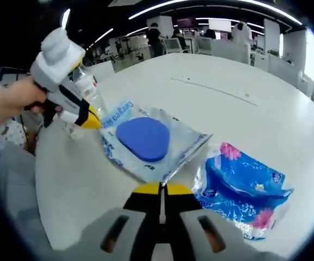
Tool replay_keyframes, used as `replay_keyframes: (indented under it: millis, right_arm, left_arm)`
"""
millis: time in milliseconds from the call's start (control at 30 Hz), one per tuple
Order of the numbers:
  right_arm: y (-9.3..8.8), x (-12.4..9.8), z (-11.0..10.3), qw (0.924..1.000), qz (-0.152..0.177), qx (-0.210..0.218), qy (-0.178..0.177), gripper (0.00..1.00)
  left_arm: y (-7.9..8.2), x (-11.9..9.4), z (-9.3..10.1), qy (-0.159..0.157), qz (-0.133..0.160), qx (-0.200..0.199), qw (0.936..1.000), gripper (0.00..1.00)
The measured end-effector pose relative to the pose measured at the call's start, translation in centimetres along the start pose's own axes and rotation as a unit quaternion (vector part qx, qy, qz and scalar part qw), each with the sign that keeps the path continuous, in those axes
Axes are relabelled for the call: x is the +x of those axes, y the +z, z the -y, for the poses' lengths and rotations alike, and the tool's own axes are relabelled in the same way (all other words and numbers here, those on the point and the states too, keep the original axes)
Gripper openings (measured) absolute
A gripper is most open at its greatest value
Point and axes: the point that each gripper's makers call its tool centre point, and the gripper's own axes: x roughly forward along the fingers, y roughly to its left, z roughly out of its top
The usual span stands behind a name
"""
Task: Arrange the tabletop items into an orderly group along one side of the table until the central work area is clear of visible clutter.
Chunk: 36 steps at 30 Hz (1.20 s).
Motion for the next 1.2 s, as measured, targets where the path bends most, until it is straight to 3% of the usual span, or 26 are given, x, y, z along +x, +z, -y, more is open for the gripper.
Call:
replay_keyframes:
  millis: [167,300,400,567,1200]
  right_arm:
    - [-0.25,0.05,0.31,0.9999,-0.001,0.017,0.001,0.00]
    - [-0.74,0.41,0.27,0.9995,-0.020,0.023,-0.007,0.00]
    - [-0.70,0.29,0.18,0.9995,-0.026,0.005,-0.018,0.00]
    - [-0.80,0.18,0.36,0.9992,-0.023,0.024,-0.022,0.00]
    - [-0.83,-0.03,-0.06,0.9974,-0.038,-0.037,-0.048,0.01]
  left_arm:
    - [-0.27,0.26,0.01,0.011,-0.003,0.017,0.9998,0.00]
    - [-0.37,0.22,0.23,0.027,-0.003,0.047,0.9985,0.00]
    - [-0.55,0.19,0.31,0.033,-0.002,0.050,0.9982,0.00]
    - [-0.65,0.04,0.29,0.031,-0.003,0.051,0.9982,0.00]
    - [-0.69,-0.21,0.17,0.048,0.010,0.051,0.9975,0.00]
